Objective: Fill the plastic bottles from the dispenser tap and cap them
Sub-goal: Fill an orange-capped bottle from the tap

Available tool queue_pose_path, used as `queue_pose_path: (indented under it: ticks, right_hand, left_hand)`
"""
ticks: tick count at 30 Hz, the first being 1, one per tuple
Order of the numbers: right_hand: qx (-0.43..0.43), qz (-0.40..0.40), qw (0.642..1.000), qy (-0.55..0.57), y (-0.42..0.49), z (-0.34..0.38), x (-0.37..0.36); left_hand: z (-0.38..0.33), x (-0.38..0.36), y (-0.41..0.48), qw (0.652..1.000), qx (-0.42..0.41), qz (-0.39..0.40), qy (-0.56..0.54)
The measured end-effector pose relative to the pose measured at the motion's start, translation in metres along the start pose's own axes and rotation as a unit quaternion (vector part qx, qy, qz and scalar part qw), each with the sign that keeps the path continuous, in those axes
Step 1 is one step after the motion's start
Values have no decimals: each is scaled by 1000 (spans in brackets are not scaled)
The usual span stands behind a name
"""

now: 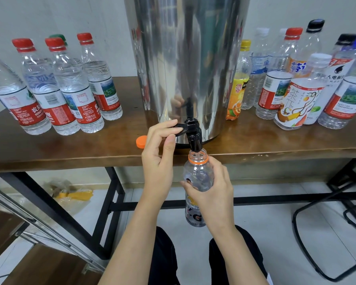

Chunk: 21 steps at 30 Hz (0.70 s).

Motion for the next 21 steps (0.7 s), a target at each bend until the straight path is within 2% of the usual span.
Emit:
queue_pose_path:
  ticks: [21]
  right_hand:
    - [-7, 7, 1000, -7, 2, -5, -3]
  left_hand:
    - [2, 1, -1, 1000, 6, 1, -2]
Point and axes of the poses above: each hand's wrist, its own y-axis towards the middle knuckle, its own x-axis out of the back of the hand, z = x × y, the point moved 9 cm from there along y, towards the middle knuckle, and after that the axes turned 13 degrees about -y, right-handed, at the moved point
